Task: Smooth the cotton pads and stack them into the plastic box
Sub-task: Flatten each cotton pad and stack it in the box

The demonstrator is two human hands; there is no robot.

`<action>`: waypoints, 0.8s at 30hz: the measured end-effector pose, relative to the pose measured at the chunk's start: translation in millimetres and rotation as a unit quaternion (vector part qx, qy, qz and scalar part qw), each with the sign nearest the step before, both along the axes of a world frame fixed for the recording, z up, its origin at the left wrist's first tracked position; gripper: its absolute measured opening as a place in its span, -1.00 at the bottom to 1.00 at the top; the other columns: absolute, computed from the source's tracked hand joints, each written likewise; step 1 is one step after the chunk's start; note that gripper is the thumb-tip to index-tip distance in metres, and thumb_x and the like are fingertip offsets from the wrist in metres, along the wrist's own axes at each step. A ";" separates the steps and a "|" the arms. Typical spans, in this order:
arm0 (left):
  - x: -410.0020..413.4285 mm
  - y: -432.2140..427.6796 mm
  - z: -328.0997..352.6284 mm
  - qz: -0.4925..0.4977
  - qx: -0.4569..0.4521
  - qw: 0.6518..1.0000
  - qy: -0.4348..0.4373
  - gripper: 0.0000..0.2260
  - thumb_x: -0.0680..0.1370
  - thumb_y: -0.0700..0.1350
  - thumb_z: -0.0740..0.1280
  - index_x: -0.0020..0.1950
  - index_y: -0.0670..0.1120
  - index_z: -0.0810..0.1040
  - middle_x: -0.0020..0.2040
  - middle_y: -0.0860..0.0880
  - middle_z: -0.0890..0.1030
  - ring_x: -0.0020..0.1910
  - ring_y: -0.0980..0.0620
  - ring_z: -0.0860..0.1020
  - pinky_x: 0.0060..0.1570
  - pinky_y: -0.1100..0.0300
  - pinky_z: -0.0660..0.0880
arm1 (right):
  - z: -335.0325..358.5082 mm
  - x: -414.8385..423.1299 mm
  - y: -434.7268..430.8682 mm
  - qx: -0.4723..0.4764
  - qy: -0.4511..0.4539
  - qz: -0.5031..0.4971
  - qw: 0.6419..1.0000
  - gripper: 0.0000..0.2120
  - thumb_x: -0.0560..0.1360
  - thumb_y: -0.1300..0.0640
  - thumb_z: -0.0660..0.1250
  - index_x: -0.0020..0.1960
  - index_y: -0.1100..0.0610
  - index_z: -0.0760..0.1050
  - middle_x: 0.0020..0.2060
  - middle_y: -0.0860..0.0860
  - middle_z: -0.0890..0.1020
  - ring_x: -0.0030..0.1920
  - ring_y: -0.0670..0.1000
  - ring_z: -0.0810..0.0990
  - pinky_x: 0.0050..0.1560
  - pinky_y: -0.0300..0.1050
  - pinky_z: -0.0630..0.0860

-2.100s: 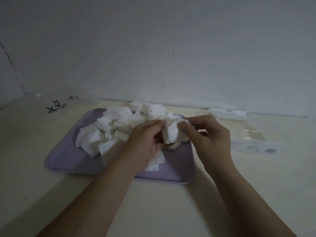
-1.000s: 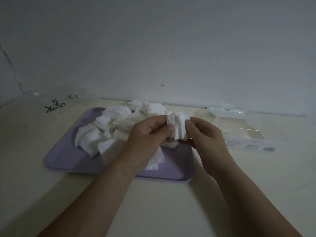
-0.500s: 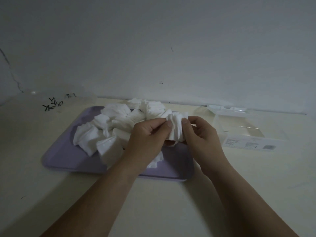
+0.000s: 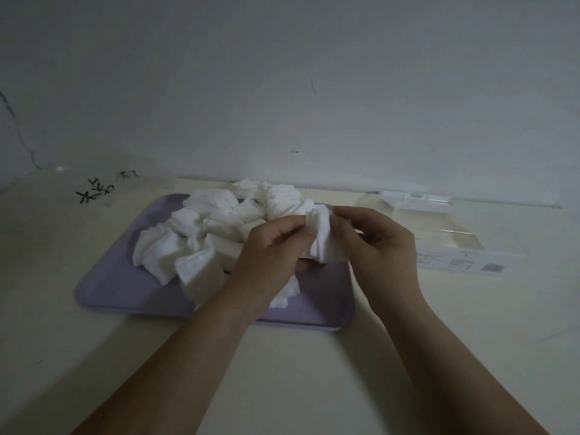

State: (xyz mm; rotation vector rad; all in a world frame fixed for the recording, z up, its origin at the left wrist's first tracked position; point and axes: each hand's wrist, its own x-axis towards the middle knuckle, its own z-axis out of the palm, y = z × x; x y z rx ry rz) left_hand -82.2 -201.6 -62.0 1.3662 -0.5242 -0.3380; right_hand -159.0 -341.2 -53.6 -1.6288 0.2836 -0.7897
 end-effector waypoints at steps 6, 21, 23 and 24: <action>-1.9 1.0 0.5 -0.053 -0.004 0.998 0.015 -0.72 0.65 -0.35 0.30 0.32 -0.18 0.64 0.14 -0.17 0.74 0.17 -0.16 0.70 0.20 -0.09 0.63 | -0.3 1.3 -3.9 -0.005 0.013 -0.050 0.999 -0.95 0.54 0.21 0.49 -0.10 0.17 0.69 -0.26 -0.01 0.75 -0.27 -0.12 0.67 -0.19 -0.23 0.60; -1.2 0.4 1.5 -0.034 -0.020 0.998 0.041 -0.75 0.63 -0.35 0.32 0.24 -0.18 0.69 0.08 -0.20 0.74 0.11 -0.18 0.72 0.11 -0.07 0.66 | -5.1 2.0 -5.9 -0.049 0.024 0.004 0.998 -0.82 0.57 0.29 0.45 0.00 0.02 0.73 -0.16 -0.03 0.78 -0.12 0.01 0.76 0.00 0.08 0.70; 0.5 0.5 0.2 -0.019 -0.018 0.999 0.043 -0.75 0.63 -0.36 0.32 0.24 -0.18 0.68 0.06 -0.20 0.75 0.07 -0.17 0.72 0.07 -0.08 0.67 | -6.4 2.3 -5.3 -0.048 0.026 0.002 0.999 -0.81 0.56 0.29 0.46 -0.04 0.00 0.72 -0.18 -0.04 0.77 -0.17 -0.02 0.75 0.00 0.12 0.70; 2.2 1.1 -1.3 -0.012 -0.015 0.999 0.040 -0.76 0.63 -0.36 0.32 0.23 -0.18 0.68 0.05 -0.20 0.75 0.04 -0.17 0.72 0.03 -0.07 0.67 | -7.2 3.0 -5.1 -0.041 0.023 0.010 0.999 -0.79 0.55 0.29 0.47 0.01 -0.01 0.70 -0.14 -0.05 0.77 -0.15 -0.01 0.76 0.00 0.16 0.71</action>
